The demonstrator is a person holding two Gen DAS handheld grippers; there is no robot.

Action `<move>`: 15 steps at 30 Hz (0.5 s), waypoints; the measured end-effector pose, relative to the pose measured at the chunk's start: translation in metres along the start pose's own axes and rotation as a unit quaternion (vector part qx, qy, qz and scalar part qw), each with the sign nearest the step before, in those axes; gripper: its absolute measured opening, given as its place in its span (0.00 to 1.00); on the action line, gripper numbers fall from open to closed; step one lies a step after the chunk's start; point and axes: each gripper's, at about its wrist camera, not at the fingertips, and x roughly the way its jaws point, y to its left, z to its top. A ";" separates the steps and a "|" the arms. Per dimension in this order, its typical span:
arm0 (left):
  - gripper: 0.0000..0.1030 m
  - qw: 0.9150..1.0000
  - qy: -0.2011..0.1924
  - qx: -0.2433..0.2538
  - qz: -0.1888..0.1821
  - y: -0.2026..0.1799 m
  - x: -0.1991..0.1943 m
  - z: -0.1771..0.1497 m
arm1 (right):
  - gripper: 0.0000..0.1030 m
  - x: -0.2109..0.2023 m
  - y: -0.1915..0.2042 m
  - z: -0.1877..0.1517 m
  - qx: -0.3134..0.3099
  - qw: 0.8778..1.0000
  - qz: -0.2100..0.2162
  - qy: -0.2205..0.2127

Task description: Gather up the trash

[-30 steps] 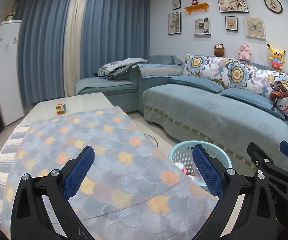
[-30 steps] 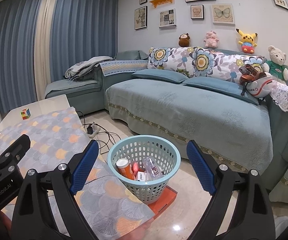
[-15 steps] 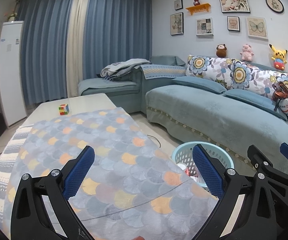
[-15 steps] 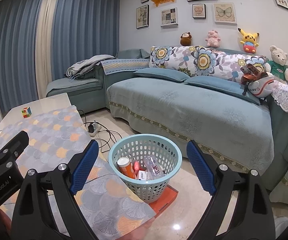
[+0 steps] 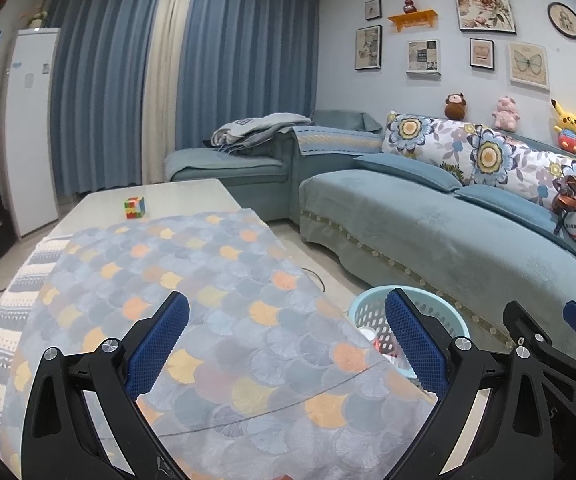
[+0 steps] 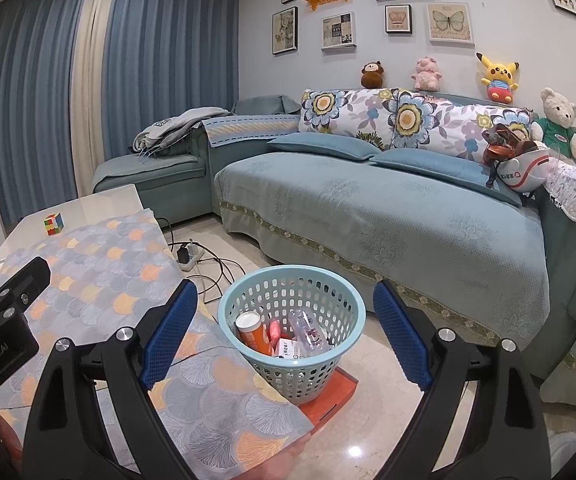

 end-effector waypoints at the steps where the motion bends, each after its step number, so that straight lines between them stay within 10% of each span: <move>1: 0.92 1.000 0.002 -0.004 -0.001 0.001 0.000 0.000 | 0.83 0.000 0.000 0.000 0.000 1.000 0.000 0.000; 15: 0.93 1.000 -0.006 0.023 0.001 -0.008 -0.004 -0.003 | 0.83 -0.001 0.000 -0.002 0.001 1.000 -0.003 -0.003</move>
